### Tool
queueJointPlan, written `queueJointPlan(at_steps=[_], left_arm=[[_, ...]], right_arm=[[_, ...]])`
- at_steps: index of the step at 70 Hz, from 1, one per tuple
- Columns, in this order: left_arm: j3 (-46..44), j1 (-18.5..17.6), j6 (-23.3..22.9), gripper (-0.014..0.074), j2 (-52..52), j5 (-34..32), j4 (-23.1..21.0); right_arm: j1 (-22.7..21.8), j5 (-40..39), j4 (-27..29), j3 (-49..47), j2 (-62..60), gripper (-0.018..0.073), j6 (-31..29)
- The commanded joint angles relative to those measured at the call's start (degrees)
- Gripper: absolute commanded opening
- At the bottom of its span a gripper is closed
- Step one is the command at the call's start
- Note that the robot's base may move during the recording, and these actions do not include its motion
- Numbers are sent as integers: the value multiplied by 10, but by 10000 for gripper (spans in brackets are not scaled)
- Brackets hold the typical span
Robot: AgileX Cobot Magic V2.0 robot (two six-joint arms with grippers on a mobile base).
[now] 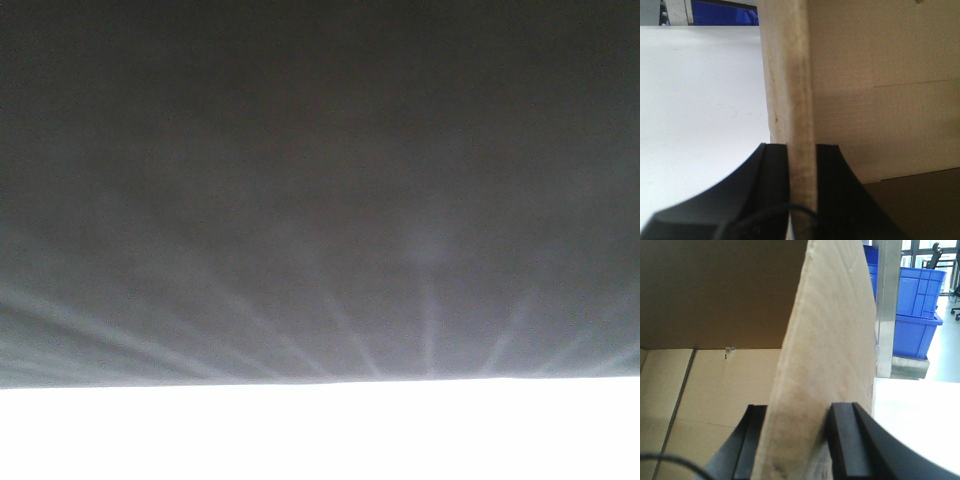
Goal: Grab box from left shelf to table start
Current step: 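Carry the box with both grippers up to the white table, then lower the held box onto the white table with both grippers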
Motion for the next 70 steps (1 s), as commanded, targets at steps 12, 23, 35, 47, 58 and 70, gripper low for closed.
queueJointPlan(at_steps=[12, 23, 35, 47, 58, 70], left_arm=[[-111, -6, 5, -92, 96, 4, 63], [-187, -6, -66, -92, 197, 26, 126], [-251, -6, -96, -92, 309, 10, 162], [-280, -2, -102, -92, 403, -19, 163], [-279, 40, -126, -92, 476, -40, 155], [-279, 103, -123, -92, 544, -66, 109]], right_arm=[[-4, -26, -36, -58, 132, 59, -1], [-4, 4, -36, -112, 244, 59, -2], [-4, 4, -36, -157, 359, 59, -18], [-4, -5, -29, -169, 461, 59, -33], [-2, -20, -27, -168, 550, 59, -34], [-2, -41, -27, -168, 621, 59, -34]])
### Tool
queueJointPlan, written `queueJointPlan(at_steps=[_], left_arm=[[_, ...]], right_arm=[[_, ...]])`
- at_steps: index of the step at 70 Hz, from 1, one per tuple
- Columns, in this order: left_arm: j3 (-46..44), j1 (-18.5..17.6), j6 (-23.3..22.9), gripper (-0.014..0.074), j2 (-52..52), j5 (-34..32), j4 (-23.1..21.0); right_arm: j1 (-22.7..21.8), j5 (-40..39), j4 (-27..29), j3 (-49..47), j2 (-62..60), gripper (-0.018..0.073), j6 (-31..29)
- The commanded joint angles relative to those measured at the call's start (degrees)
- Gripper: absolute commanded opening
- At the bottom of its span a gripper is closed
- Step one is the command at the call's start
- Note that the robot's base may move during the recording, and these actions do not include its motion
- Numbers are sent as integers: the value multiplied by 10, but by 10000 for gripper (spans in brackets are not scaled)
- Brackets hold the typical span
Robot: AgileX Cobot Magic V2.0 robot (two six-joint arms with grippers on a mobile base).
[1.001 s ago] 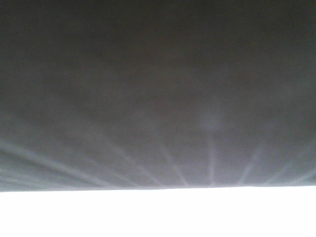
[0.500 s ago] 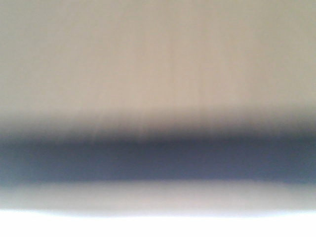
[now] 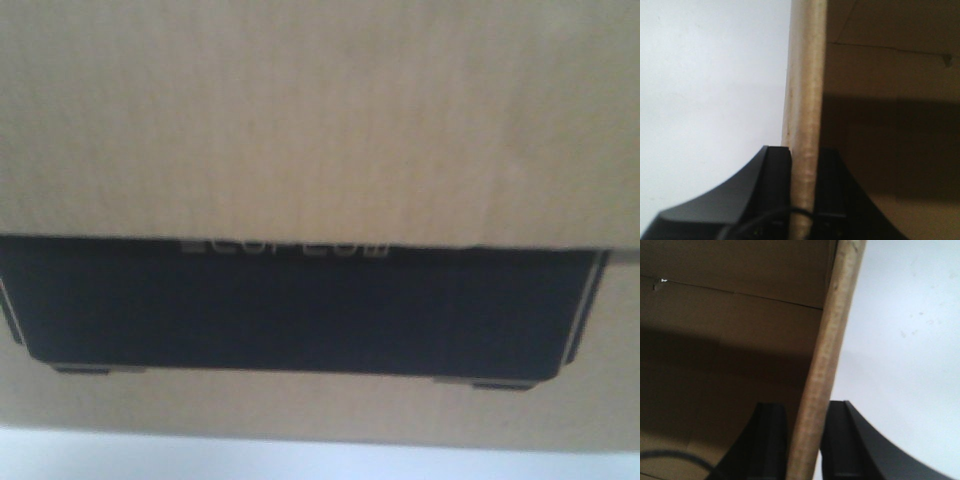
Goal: Grab box from left shelf to table start
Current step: 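Lower the held box onto the white table with both grippers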
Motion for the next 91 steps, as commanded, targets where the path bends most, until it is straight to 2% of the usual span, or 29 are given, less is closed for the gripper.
queueJointPlan(at_steps=[1, 9, 22, 39, 44, 48, 51, 55, 59, 62, 67, 91], left_arm=[[-24, 27, -8, -92, 17, -85, -2], [-24, 43, -8, -92, 47, -90, -7], [-24, 47, -7, -92, 80, -94, -6], [-24, 47, 35, -67, 99, -91, -25], [-24, 47, 43, 29, 99, -91, -27], [-24, 47, 45, 170, 99, -91, -27], [-24, 47, 45, 263, 99, -90, -29], [-24, 47, 45, 435, 99, -90, -32], [-24, 47, 45, 528, 99, -90, -33], [-24, 47, 47, 559, 99, -90, -33], [-24, 47, 49, 558, 98, -90, -38], [-41, 47, 56, 507, 24, -89, -46]], right_arm=[[-1, -59, 15, -23, 15, 59, 1], [-1, -61, 15, -23, 36, 59, 1], [-1, -66, 15, -23, 39, 59, 1], [-1, -58, 14, -23, 39, 61, 1], [-1, -52, 14, -23, 39, 92, 1], [-1, -47, 14, -23, 39, 170, 1], [-1, -44, 14, -23, 39, 244, 1], [-1, -41, 9, -23, 39, 372, 1], [-1, -38, 0, -23, 39, 486, 1], [-1, -32, -9, -23, 39, 559, 1], [-1, -21, -24, -23, 38, 636, 1], [-1, 2, -28, -73, -23, 622, 8]])
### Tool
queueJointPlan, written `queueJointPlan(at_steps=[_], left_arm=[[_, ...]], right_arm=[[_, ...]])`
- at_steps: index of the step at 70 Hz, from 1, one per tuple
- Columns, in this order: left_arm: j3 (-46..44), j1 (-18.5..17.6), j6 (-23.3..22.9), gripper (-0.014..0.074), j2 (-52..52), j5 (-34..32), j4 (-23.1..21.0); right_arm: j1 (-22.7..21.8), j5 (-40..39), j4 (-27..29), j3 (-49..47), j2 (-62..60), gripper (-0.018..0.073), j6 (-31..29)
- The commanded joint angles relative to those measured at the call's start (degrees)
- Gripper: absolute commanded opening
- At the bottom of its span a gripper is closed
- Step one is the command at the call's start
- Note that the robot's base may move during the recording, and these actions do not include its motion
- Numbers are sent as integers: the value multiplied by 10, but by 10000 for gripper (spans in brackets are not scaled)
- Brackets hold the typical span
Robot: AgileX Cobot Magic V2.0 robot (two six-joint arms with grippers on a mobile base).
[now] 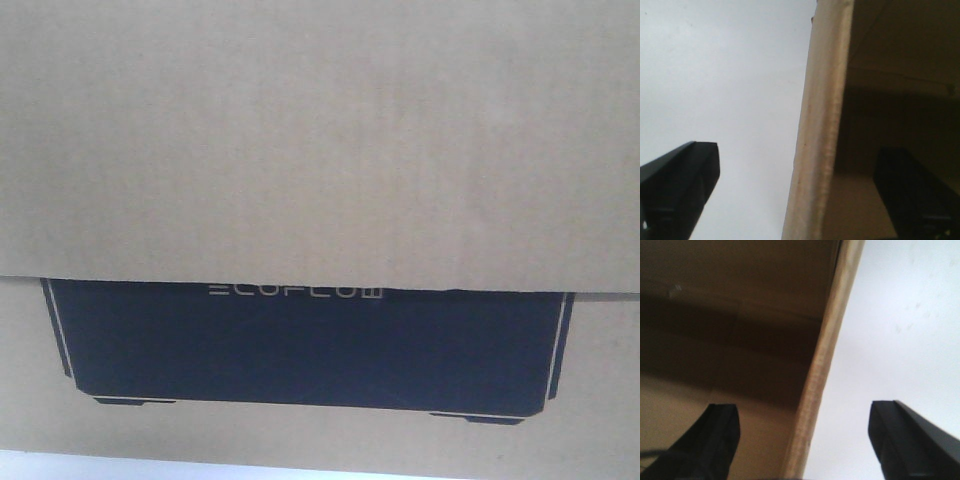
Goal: Grab box from left shelf to table start
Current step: 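Lower the held box onto the white table with both grippers, then open both grippers and release the box walls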
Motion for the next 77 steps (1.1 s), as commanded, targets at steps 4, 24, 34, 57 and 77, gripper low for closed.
queueJointPlan(at_steps=[4, 24, 34, 57, 77], left_arm=[[-24, -1, 7, 485, -79, -25, -2], [32, -1, 68, 145, -260, 8, -23], [130, -1, 70, -88, -363, -15, -23], [359, -1, 70, -94, -558, -108, -20], [421, -1, 72, -94, -611, -151, -20]], right_arm=[[-1, -11, -1, -44, -59, 599, 3], [-1, -10, 0, 34, -227, 96, 5], [-1, -45, 0, 123, -339, 56, 5], [-1, -121, -18, 345, -602, 56, 4], [-1, -166, -39, 428, -670, 56, 4]])
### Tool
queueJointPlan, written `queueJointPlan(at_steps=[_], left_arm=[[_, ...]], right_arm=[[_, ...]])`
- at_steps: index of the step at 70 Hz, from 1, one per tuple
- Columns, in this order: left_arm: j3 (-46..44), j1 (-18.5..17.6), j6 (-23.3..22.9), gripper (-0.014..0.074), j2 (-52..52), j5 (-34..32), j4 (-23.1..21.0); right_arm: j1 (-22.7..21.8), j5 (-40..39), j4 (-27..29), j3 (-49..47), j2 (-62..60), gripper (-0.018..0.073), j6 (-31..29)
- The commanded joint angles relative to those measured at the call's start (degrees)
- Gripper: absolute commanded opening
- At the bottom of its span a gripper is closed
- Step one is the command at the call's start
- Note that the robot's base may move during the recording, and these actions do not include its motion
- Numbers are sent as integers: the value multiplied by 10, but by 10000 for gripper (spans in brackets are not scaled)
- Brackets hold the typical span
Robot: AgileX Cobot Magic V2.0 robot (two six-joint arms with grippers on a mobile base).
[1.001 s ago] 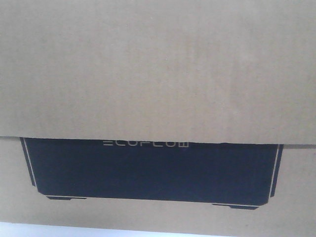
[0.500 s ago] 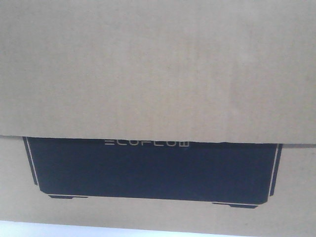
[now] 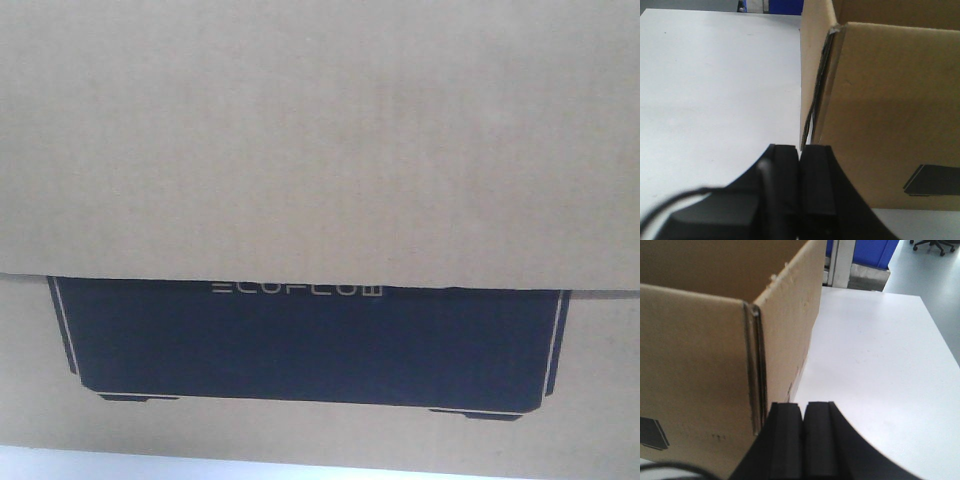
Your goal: Grab box from left shelf to table start
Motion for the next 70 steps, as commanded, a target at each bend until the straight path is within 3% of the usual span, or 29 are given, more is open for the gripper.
queueJointPlan(at_steps=[1, 57, 66, 70], left_arm=[[-13, -1, 3, -94, 5, -55, -1], [3, 6, 3, -99, -5, -66, -17], [46, 45, 91, -99, -41, -139, -57], [73, 63, 98, -99, -60, -175, -64]], right_arm=[[-1, -71, -8, -9, 2, 56, -1], [-1, -84, -8, -9, 2, 56, -1], [-1, -84, -8, -9, 2, 56, -1], [-1, -84, -8, -9, 2, 56, -1]])
